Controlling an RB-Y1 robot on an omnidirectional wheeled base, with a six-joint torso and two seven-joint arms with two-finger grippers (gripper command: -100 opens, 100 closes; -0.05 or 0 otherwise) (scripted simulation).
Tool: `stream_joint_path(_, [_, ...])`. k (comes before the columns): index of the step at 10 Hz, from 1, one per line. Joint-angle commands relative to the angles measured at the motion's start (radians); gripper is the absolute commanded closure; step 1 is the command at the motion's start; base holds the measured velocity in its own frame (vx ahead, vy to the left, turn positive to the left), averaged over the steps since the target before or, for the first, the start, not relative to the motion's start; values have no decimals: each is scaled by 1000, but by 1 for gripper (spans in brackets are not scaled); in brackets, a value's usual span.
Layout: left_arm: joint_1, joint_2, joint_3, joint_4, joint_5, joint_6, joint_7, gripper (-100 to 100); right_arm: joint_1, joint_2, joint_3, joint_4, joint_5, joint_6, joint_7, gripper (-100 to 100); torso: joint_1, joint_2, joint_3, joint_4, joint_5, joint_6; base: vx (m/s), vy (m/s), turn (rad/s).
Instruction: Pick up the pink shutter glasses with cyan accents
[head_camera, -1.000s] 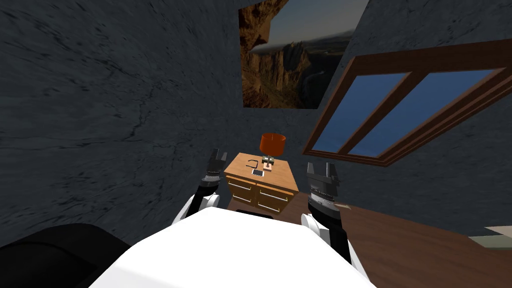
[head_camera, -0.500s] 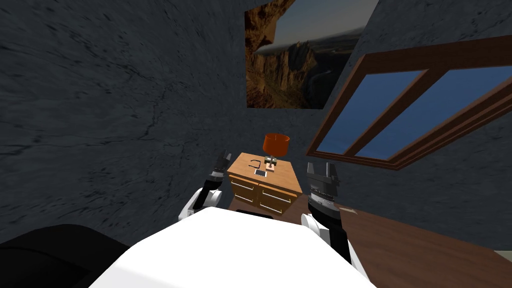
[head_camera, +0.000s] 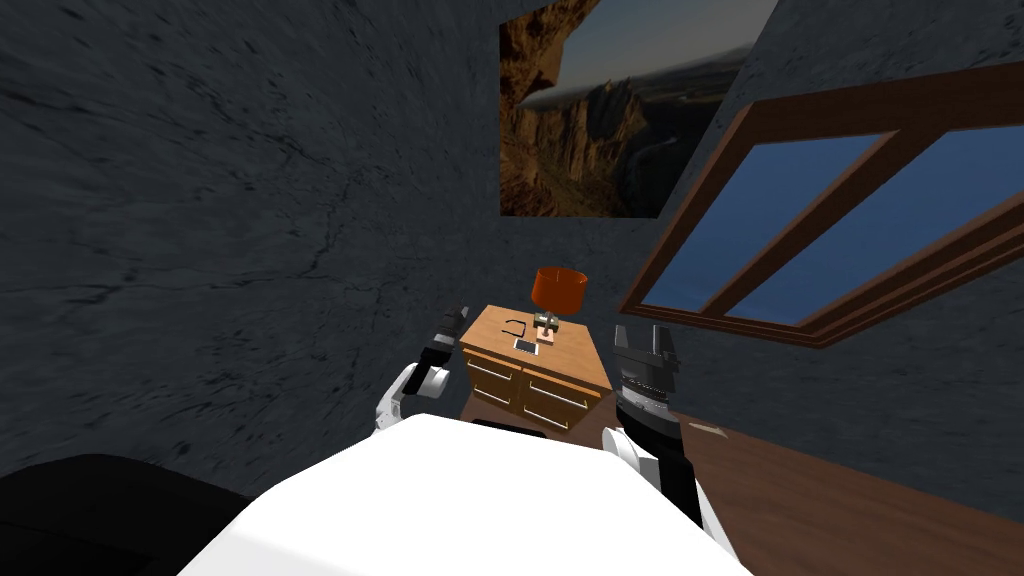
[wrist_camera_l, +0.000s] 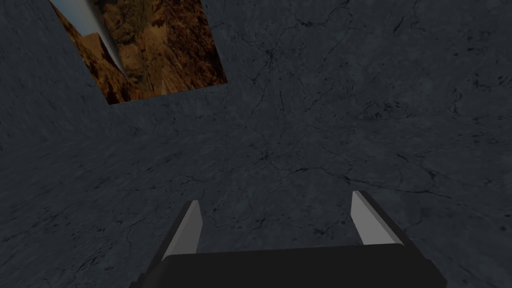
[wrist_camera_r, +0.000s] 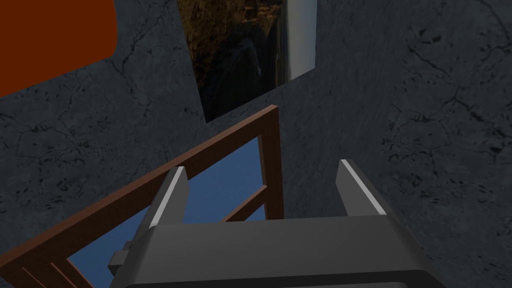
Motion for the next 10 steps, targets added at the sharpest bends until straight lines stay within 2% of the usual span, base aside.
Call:
stream_joint_path(1, [-17,7,1,28,-3,29,1,-100,0,0,0,0,0,0,0,0,0,0,0,0,0,0,-12,40,25])
stream_joint_path(2, [-59,14,2,71,-10,64,1,-100,0,0,0,0,0,0,0,0,0,0,0,0,0,0,-8,35,55])
stream_joint_path(3, [-59,14,2,71,-10,72,1,-100,0,0,0,0,0,0,0,0,0,0,0,0,0,0,-3,26,30])
stream_joint_path(4, [-103,19,3,117,-16,108,1,-100,0,0,0,0,0,0,0,0,-1,0,0,0,0,0,0,33,53])
stream_joint_path(5, [-103,19,3,117,-16,117,1,-100,0,0,0,0,0,0,0,0,-1,0,0,0,0,0,-3,25,26])
stream_joint_path(6, [-148,23,3,149,-22,164,1,-100,0,0,0,0,0,0,0,0,-1,0,0,0,0,0,-7,25,55])
stream_joint_path(7, [-149,23,3,165,-22,164,1,-100,0,0,0,0,0,0,0,0,-1,0,0,0,0,0,-3,24,23])
stream_joint_path(8, [-191,27,4,200,-26,208,1,-100,0,0,0,0,0,0,0,0,-2,0,0,0,0,0,-7,33,39])
stream_joint_path(9, [-196,27,4,217,-26,211,1,-100,0,0,0,0,0,0,0,0,-1,0,0,0,0,0,-5,26,21])
stream_joint_path(10, [-236,29,4,250,-29,253,1,-100,0,0,0,0,0,0,0,0,-2,0,0,0,0,0,-4,29,52])
